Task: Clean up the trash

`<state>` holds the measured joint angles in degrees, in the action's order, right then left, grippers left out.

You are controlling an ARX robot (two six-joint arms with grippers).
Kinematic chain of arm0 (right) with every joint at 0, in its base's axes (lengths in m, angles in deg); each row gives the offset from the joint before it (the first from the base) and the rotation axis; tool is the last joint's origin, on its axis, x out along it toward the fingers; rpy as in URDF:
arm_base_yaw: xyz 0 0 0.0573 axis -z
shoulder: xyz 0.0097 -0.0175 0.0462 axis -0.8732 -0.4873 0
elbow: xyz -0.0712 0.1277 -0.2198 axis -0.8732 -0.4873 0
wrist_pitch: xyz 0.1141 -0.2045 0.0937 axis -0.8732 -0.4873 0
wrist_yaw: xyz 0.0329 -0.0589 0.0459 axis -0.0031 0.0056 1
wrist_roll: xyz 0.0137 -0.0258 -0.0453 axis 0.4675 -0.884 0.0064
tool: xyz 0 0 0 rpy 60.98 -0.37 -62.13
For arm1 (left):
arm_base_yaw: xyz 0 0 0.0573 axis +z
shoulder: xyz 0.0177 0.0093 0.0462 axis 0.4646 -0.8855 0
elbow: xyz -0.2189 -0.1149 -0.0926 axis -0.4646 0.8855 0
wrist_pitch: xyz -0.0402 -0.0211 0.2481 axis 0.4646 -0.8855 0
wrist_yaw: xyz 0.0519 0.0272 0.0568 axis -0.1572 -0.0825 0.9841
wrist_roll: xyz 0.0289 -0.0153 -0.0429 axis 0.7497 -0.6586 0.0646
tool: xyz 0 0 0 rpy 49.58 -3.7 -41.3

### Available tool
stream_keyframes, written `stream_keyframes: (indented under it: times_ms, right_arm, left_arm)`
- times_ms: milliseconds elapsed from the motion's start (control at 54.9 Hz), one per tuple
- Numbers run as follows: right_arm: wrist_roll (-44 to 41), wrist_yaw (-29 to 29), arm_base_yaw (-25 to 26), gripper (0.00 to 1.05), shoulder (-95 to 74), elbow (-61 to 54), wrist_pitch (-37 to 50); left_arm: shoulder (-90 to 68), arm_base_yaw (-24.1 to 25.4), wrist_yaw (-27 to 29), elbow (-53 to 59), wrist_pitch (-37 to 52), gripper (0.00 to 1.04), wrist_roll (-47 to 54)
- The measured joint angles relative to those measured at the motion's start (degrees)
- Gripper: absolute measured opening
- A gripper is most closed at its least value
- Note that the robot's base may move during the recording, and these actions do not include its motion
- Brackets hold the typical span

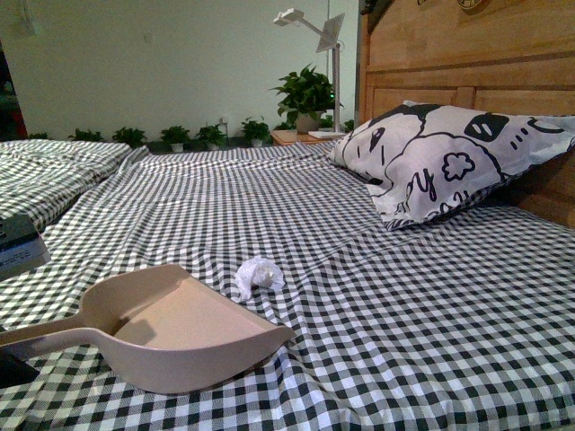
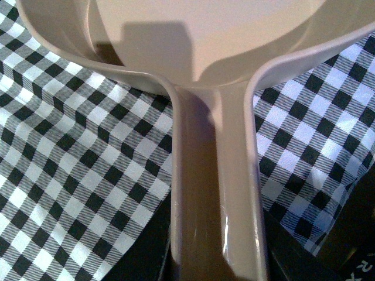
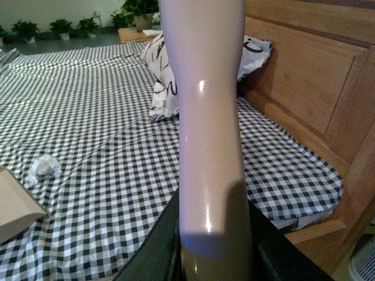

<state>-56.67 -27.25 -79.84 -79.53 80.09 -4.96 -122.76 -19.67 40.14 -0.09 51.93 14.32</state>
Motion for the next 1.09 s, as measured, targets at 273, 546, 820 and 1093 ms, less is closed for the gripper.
stream_keyframes:
  times_ms: [273, 546, 820, 1093]
  right_arm:
    - [0.0, 0.0, 0.0, 0.2, 0.0, 0.0, 0.0]
    - [0.0, 0.0, 0.0, 0.2, 0.0, 0.0, 0.0]
    - [0.0, 0.0, 0.0, 0.2, 0.0, 0.0, 0.0]
    - [0.0, 0.0, 0.0, 0.2, 0.0, 0.0, 0.0]
  left_arm:
    - [0.0, 0.24, 1.55, 0.57, 0.52, 0.26, 2.93]
    - [0.0, 0.7, 1.64, 0.81, 0.55, 0.26, 4.61]
    - [0.0, 0.83, 1.68, 0.81, 0.44, 0.26, 5.03]
    - [0.0, 0.85, 1.68, 0.81, 0.44, 0.26, 5.16]
